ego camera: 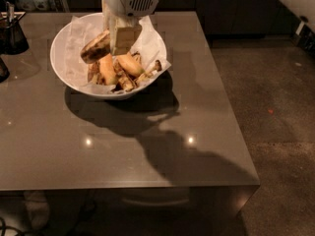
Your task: Pick banana from white bowl
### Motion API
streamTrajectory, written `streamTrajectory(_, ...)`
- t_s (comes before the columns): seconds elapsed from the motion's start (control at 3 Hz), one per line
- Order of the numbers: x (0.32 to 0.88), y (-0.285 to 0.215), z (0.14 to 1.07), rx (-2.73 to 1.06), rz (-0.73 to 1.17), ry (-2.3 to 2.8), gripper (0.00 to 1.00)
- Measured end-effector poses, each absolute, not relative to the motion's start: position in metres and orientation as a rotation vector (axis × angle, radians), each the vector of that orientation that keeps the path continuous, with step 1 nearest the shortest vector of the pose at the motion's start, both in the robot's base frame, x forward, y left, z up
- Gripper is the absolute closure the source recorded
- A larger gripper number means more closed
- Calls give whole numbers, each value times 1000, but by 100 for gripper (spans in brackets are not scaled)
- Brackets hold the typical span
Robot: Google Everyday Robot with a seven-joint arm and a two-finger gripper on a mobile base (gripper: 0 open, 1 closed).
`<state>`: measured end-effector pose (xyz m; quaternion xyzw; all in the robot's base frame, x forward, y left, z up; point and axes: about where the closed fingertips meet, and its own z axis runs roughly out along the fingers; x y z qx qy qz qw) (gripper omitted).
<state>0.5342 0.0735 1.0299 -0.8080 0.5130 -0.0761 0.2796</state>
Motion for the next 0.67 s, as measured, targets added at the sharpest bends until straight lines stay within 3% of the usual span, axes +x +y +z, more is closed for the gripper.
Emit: streamTrajectory(0.67,509,70,1030,-2104,-121,1385,100)
